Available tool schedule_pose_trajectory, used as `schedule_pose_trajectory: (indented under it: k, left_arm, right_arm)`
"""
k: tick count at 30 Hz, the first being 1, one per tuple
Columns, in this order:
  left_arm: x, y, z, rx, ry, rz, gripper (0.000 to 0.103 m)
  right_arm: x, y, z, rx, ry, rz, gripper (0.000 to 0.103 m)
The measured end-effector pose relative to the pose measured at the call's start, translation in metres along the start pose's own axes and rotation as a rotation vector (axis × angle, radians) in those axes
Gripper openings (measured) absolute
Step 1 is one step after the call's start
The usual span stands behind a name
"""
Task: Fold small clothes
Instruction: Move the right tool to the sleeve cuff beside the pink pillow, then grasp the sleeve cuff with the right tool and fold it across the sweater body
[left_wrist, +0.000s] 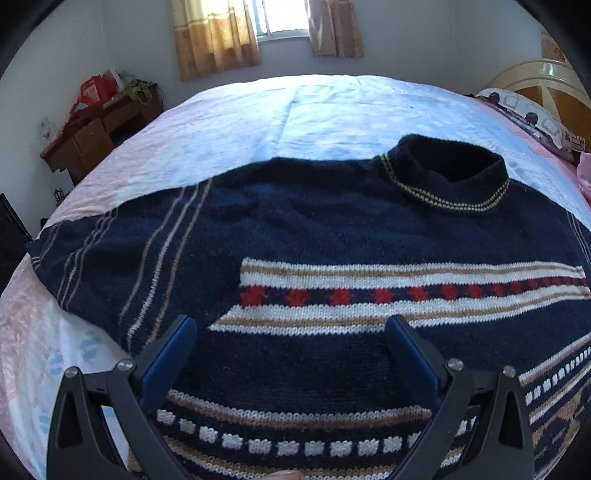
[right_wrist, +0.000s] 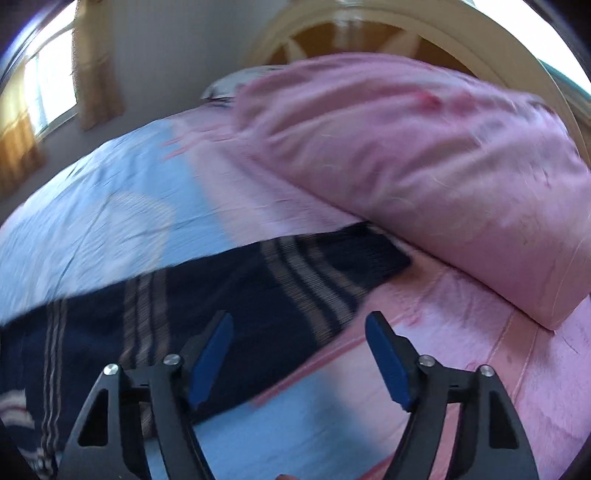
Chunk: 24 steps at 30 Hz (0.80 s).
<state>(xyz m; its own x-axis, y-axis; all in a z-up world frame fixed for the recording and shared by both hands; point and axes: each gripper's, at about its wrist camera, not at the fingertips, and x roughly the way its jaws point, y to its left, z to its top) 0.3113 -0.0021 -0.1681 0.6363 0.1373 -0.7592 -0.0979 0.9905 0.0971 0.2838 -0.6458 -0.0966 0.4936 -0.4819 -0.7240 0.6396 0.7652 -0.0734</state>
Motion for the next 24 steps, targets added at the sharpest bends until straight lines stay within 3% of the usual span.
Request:
schedule_pose_trajectory:
  k: [7,11,12,17,24]
  left_arm:
    - [0.003,-0.007,0.000,0.024,0.008,-0.007,0.103]
    - [0.006,-0.003,0.000,0.002,0.025,-0.031,0.103]
    - [0.007,-0.002,0.001,-0.003,0.026,-0.033,0.103]
    - [0.007,-0.003,0.000,0.000,0.030,-0.040,0.103]
    - [0.010,0.000,0.000,-0.016,0.045,-0.075,0.103]
  right_arm:
    - [0.044,-0.030,0.023,0.146,0.079,-0.007,0.048]
    - [0.057,-0.032,0.029,0.184,0.087,0.005,0.017]
    - [0.058,-0.028,0.032,0.175,0.085,0.021,0.015]
    - [0.029,0.010,0.028,0.048,-0.008,0.049,0.013]
    - [-0.037,0.096,0.012,-0.134,-0.122,0.185,0.013]
